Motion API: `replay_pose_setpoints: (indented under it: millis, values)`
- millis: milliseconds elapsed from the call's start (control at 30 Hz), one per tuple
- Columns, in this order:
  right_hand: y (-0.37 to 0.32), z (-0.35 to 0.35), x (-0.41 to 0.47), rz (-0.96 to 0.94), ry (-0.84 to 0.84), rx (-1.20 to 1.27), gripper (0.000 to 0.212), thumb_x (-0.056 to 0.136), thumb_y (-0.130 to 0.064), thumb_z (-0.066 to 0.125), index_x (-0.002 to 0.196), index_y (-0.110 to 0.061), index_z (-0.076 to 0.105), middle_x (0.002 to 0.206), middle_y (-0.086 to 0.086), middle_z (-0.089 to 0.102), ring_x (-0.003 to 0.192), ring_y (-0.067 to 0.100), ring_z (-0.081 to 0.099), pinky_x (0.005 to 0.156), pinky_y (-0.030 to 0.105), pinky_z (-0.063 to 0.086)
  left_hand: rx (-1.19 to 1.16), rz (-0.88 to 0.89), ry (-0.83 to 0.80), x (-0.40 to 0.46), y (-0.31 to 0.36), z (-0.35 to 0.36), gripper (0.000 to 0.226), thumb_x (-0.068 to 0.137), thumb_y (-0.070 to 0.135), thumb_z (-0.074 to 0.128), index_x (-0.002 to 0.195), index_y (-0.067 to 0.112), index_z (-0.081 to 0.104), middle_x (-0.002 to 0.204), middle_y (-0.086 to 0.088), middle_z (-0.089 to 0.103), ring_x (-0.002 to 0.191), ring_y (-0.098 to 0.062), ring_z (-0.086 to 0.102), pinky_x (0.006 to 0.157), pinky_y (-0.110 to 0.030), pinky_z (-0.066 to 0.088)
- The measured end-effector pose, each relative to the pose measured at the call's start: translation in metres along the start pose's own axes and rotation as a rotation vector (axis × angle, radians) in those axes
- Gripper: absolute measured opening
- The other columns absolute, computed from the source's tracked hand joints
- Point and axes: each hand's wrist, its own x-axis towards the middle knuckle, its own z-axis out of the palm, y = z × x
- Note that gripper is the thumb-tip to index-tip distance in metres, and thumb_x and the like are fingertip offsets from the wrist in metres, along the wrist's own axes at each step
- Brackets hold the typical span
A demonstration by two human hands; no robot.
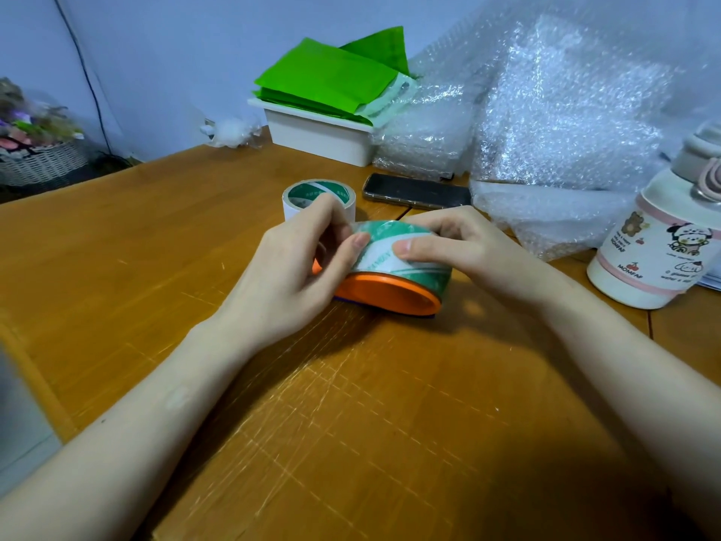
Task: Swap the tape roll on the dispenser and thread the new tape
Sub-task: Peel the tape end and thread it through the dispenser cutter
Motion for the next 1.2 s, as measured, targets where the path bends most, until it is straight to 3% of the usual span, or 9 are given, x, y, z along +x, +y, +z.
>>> replay_pose_setpoints:
  millis: [133, 200, 333, 400, 500, 800, 933, 1033, 1200]
  values:
    - [0.0000, 0.0002, 0.0001, 0.000, 0.010, -0.019, 0.028, 0.080, -0.031, 0.055, 0.088, -0.007, 0.069, 0.081, 0.006, 0.068, 0.071, 0.011, 0.059, 0.062, 0.024, 0.041, -0.023, 0.003, -0.004, -0.0009, 0.0004, 0.0001, 0.011, 0.097, 0.028, 0.048, 0.095, 0.025, 0.038, 0.083, 0.009, 0.057, 0.074, -0.013, 0.056, 0.055, -0.019, 0.043]
    - [-0.0003, 0.0005, 0.0000, -0.002, 0.014, -0.022, 0.029, 0.080, -0.030, 0.055, 0.089, -0.006, 0.069, 0.080, 0.006, 0.067, 0.071, 0.011, 0.059, 0.062, 0.025, 0.041, -0.066, -0.011, 0.009, -0.0007, 0.0028, -0.0011, 0.021, 0.096, 0.025, 0.051, 0.100, 0.034, 0.032, 0.082, 0.008, 0.058, 0.074, -0.014, 0.058, 0.053, -0.016, 0.043]
    - [-0.0010, 0.0010, -0.0007, -0.001, -0.001, -0.027, 0.027, 0.080, -0.030, 0.055, 0.088, -0.008, 0.069, 0.077, -0.001, 0.067, 0.069, 0.006, 0.059, 0.060, 0.019, 0.042, -0.093, -0.059, -0.015, -0.0011, 0.0032, -0.0012, 0.018, 0.096, 0.024, 0.051, 0.105, 0.023, 0.035, 0.075, 0.002, 0.058, 0.068, -0.016, 0.055, 0.052, -0.013, 0.037]
    - [-0.0009, 0.0007, -0.0004, 0.002, -0.001, -0.032, 0.029, 0.080, -0.030, 0.055, 0.089, -0.006, 0.068, 0.078, 0.000, 0.067, 0.070, 0.007, 0.059, 0.062, 0.022, 0.042, -0.080, -0.091, -0.047, -0.0015, 0.0001, -0.0007, 0.014, 0.097, 0.033, 0.047, 0.099, 0.020, 0.041, 0.075, 0.002, 0.058, 0.068, -0.016, 0.053, 0.052, -0.017, 0.038]
    - [-0.0004, 0.0009, 0.0000, 0.000, 0.005, -0.043, 0.032, 0.081, -0.031, 0.055, 0.090, -0.003, 0.067, 0.081, 0.007, 0.066, 0.073, 0.012, 0.058, 0.066, 0.031, 0.041, 0.017, -0.088, -0.075, -0.0016, -0.0036, 0.0002, 0.027, 0.095, 0.046, 0.038, 0.083, 0.023, 0.047, 0.072, 0.011, 0.056, 0.068, -0.010, 0.053, 0.052, -0.022, 0.037]
    - [-0.0012, 0.0003, -0.0009, -0.031, -0.006, -0.032, 0.039, 0.083, -0.032, 0.054, 0.095, 0.003, 0.065, 0.092, 0.028, 0.064, 0.075, 0.024, 0.056, 0.067, 0.035, 0.037, 0.075, 0.014, -0.054, 0.0006, -0.0011, -0.0013, 0.028, 0.100, 0.029, 0.035, 0.073, 0.038, 0.033, 0.061, 0.019, 0.041, 0.061, 0.004, 0.046, 0.055, -0.009, 0.031]
    - [-0.0006, 0.0006, -0.0012, -0.037, 0.026, -0.031, 0.036, 0.083, -0.032, 0.056, 0.087, 0.002, 0.065, 0.074, 0.018, 0.063, 0.066, 0.021, 0.053, 0.058, 0.032, 0.035, -0.092, -0.077, -0.037, 0.0003, 0.0005, -0.0030, 0.033, 0.100, 0.027, 0.037, 0.069, 0.020, 0.045, 0.061, 0.006, 0.046, 0.058, -0.006, 0.044, 0.053, -0.015, 0.030]
    - [0.0007, 0.0005, -0.0008, -0.030, 0.057, -0.041, 0.037, 0.081, -0.035, 0.059, 0.087, 0.000, 0.067, 0.076, 0.019, 0.068, 0.065, 0.023, 0.057, 0.059, 0.033, 0.038, -0.215, -0.142, -0.041, 0.0010, 0.0003, -0.0046, 0.043, 0.098, 0.034, 0.035, 0.073, 0.002, 0.051, 0.064, -0.009, 0.050, 0.059, -0.014, 0.045, 0.052, -0.020, 0.033]
    - [0.0014, -0.0002, -0.0015, -0.009, 0.080, -0.069, 0.047, 0.074, -0.051, 0.060, 0.088, -0.007, 0.071, 0.080, 0.013, 0.073, 0.065, 0.019, 0.062, 0.058, 0.030, 0.042, -0.263, -0.193, -0.045, 0.0001, -0.0039, -0.0064, 0.042, 0.098, 0.033, 0.038, 0.074, 0.003, 0.053, 0.068, -0.011, 0.054, 0.063, -0.023, 0.049, 0.053, -0.026, 0.036]
